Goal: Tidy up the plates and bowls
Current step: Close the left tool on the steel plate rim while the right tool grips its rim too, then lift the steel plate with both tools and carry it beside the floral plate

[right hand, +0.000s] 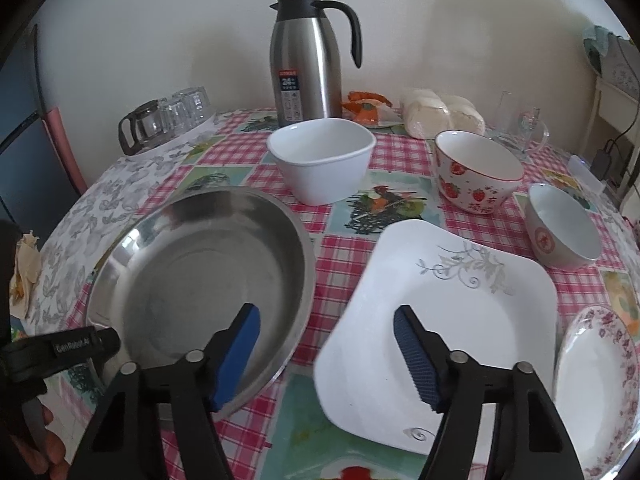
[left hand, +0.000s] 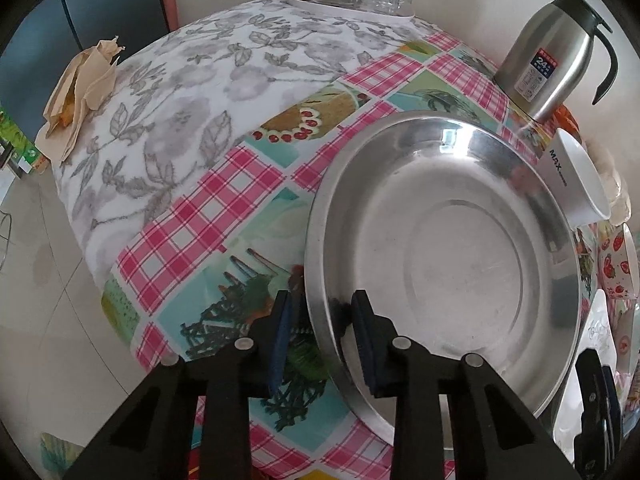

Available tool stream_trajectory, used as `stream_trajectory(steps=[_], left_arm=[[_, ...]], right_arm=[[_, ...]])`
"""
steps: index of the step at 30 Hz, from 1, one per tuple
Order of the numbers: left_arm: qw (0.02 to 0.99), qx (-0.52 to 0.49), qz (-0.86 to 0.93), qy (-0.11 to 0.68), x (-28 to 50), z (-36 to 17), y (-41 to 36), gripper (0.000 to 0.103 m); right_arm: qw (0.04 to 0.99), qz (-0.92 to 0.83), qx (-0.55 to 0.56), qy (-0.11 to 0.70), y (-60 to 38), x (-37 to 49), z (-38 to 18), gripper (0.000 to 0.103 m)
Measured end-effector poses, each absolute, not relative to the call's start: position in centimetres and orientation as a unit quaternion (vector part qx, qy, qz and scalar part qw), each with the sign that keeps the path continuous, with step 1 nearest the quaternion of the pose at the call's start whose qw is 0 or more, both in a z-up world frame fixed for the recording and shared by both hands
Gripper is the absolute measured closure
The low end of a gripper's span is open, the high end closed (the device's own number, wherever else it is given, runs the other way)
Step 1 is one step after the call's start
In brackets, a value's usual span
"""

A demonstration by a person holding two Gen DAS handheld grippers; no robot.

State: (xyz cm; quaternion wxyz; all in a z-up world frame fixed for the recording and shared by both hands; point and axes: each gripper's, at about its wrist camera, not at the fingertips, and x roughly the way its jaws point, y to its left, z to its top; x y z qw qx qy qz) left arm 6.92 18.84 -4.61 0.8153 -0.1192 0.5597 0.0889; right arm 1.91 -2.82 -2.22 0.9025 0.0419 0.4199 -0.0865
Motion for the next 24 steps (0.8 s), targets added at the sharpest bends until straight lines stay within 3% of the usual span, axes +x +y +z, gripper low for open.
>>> stream_trajectory(steps=[15, 17, 24], left_arm=[[0.815, -0.135, 0.12, 0.551, 6.9, -4.7, 20.8, 0.07], [0.816, -0.131, 0.12, 0.55, 7.0, -4.8, 20.8, 0.07], [0.822, -0.118, 0.114, 0.545, 7.1, -4.8, 20.3, 0.073]], right_arm=[[0.889, -0.051, 0.038, 0.453, -1.7, 5.2, -5.0, 0.054], [0.887, -0.05, 0.033, 0.458, -1.5, 5.6, -5.5, 0.064], [0.886, -0.018, 0.005, 0.464, 0.0, 5.5, -5.8, 0.077]])
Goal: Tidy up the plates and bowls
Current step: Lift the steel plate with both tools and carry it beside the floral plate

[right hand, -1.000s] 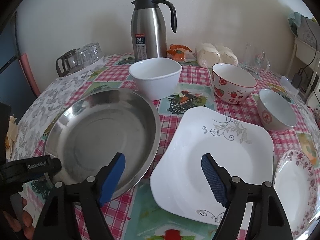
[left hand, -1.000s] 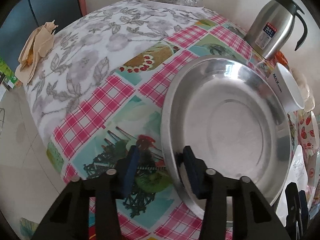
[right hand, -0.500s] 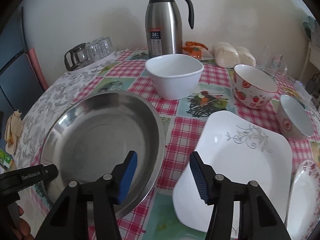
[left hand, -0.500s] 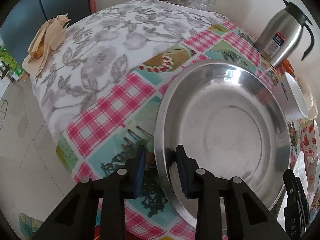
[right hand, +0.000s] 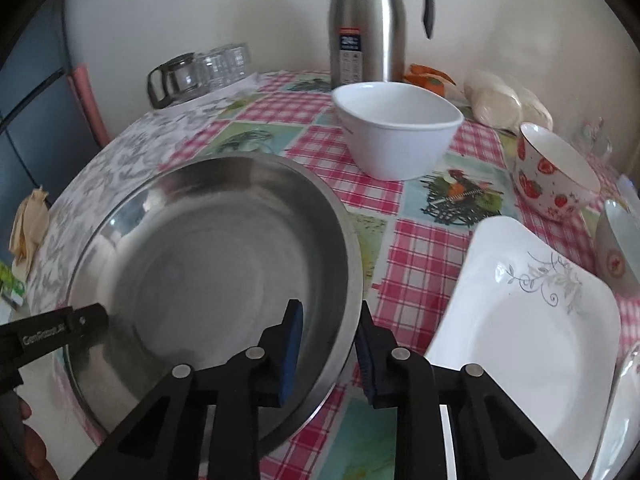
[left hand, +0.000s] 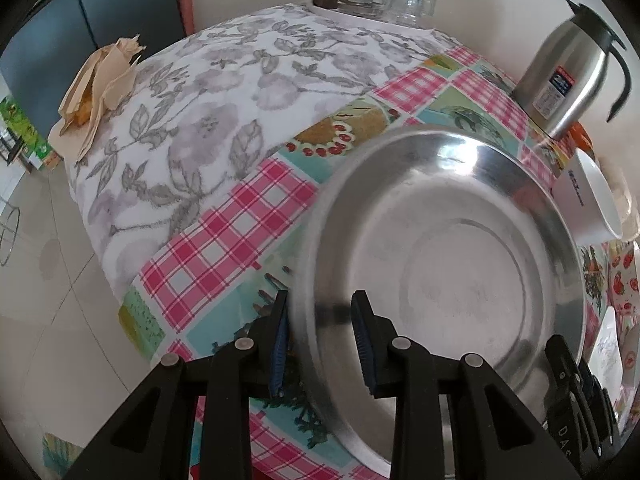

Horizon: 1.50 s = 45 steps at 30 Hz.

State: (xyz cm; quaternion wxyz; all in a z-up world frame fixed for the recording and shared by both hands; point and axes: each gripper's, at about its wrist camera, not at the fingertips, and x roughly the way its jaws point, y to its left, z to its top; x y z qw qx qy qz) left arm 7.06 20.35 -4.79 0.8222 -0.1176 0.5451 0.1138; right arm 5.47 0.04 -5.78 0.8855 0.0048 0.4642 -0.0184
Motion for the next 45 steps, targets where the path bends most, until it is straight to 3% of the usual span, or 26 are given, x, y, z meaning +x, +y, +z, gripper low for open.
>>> stream_trajectory(steps=[21, 45], left_arm=[[0.863, -0.089, 0.094, 0.488, 5.0, -0.9, 17.2, 0.073], [0.878, -0.009, 0.009, 0.479, 1.2, 1.2, 4.5, 0.073]], right_arm=[[0.916, -0.027, -0.019, 0.4, -1.0, 2.2, -0.1, 0.079], [0.915, -0.104, 0.002, 0.391, -11.9, -3.5, 2.4, 0.078]])
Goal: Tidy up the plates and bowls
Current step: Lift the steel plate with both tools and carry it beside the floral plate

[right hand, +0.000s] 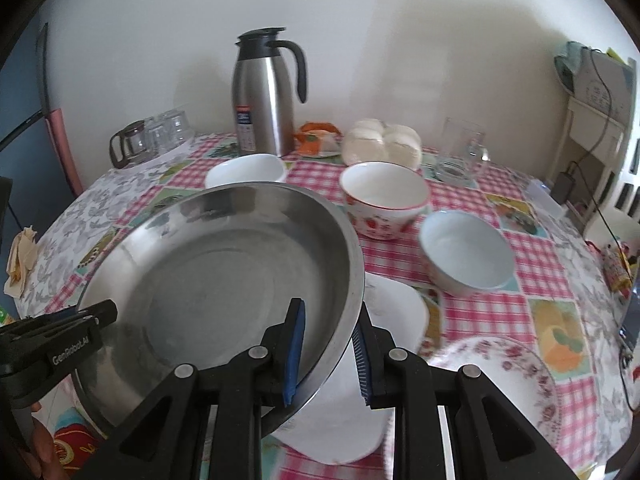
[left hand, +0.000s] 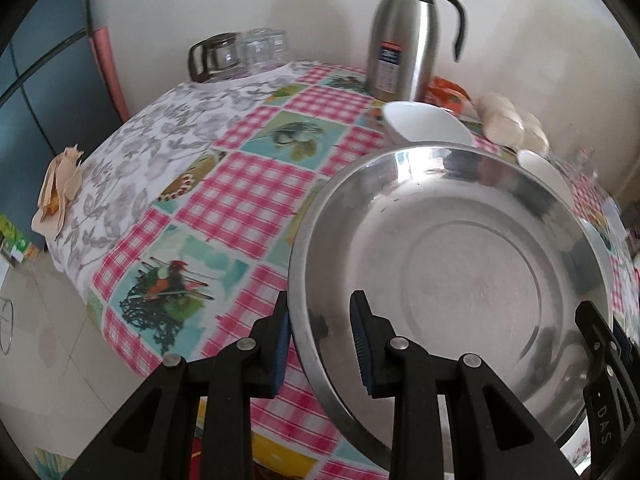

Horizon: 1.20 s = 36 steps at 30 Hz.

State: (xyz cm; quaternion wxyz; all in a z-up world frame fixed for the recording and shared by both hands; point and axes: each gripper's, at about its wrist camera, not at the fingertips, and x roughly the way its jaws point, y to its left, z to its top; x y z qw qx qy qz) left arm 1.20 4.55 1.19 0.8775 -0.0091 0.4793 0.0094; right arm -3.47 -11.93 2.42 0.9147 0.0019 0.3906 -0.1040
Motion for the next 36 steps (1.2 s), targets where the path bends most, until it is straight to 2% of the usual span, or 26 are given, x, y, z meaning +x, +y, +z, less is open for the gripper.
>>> stream_trajectory(steps=[14, 36], left_arm=[[0.865, 0.047, -0.035, 0.499, -0.2, 0.1, -1.0, 0.072], [0.843, 0.081, -0.074, 0.527, 0.1, -1.3, -2.7, 0.07]], right_arm=[[0.901, -0.148, 0.0, 0.408, -16.5, -5.8, 1.5, 0.074], [0.865, -0.198, 0.04, 0.459, -19.0, -5.1, -0.5, 0.074]])
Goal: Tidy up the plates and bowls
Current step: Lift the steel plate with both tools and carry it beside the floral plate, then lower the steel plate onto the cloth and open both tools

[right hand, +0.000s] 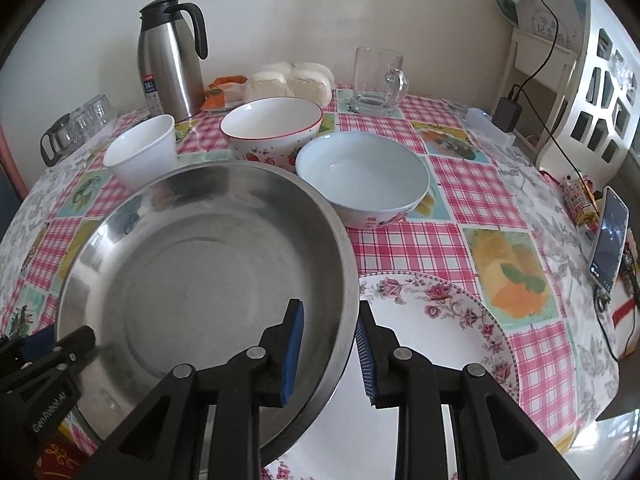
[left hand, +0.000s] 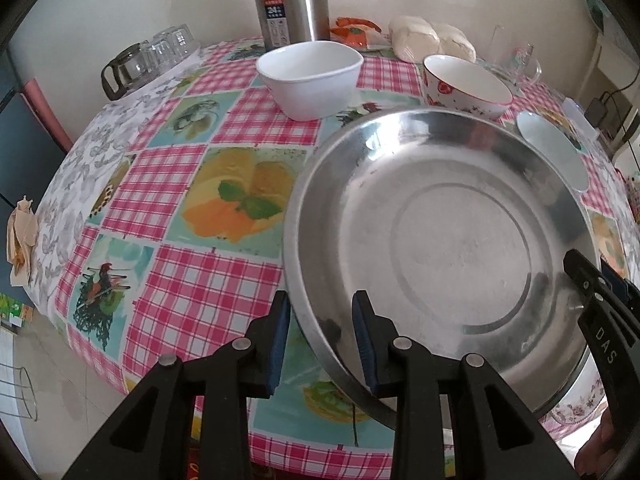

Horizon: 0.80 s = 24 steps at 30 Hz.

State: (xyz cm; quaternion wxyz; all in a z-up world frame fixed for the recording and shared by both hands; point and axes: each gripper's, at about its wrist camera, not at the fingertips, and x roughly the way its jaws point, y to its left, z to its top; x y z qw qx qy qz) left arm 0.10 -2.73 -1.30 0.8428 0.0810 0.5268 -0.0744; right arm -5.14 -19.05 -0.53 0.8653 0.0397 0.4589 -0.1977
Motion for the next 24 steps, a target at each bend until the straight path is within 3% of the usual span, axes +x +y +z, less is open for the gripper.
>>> stream_trajectory(steps=[3, 6, 8, 9, 13, 16, 19, 24], left_arm=[[0.842, 0.075, -0.073, 0.528, 0.21, -1.32, -2.45, 0.061], [0.847, 0.069, -0.073, 0.522, 0.13, -0.91, -2.33, 0.057], [0.85, 0.066, -0.072, 0.517, 0.06, -0.69, -2.25, 0.049], [0.851, 0.064, -0.071, 0.516, 0.04, -0.62, -2.2, 0.043], [0.851, 0.059, -0.065, 0.519, 0.24, -0.62, -1.97, 0.036], [0.85, 0.057, -0.06, 0.52, 0.4, -0.72, -1.78, 0.033], [0.851, 0.062, -0.056, 0.518, 0.41, -0.76, -1.8, 0.022], [0.853, 0.067, -0.052, 0.514, 0.4, -0.67, -1.79, 0.021]], right_arm=[[0.865, -0.199, 0.052, 0.457, -19.3, -5.22, -0.35, 0.074], [0.867, -0.204, 0.061, 0.45, -19.58, -5.37, 0.03, 0.066], [0.868, -0.208, 0.067, 0.445, -19.78, -5.55, 0.23, 0.049], [0.869, -0.21, 0.07, 0.443, -19.88, -5.63, 0.28, 0.046], [0.87, -0.212, 0.072, 0.44, -19.94, -5.59, 0.25, 0.03], [0.872, -0.208, 0.069, 0.437, -19.85, -5.5, 0.22, 0.025], [0.875, -0.206, 0.061, 0.434, -19.62, -5.45, 0.23, 0.018], [0.879, -0.201, 0.054, 0.43, -19.35, -5.34, 0.3, 0.008]])
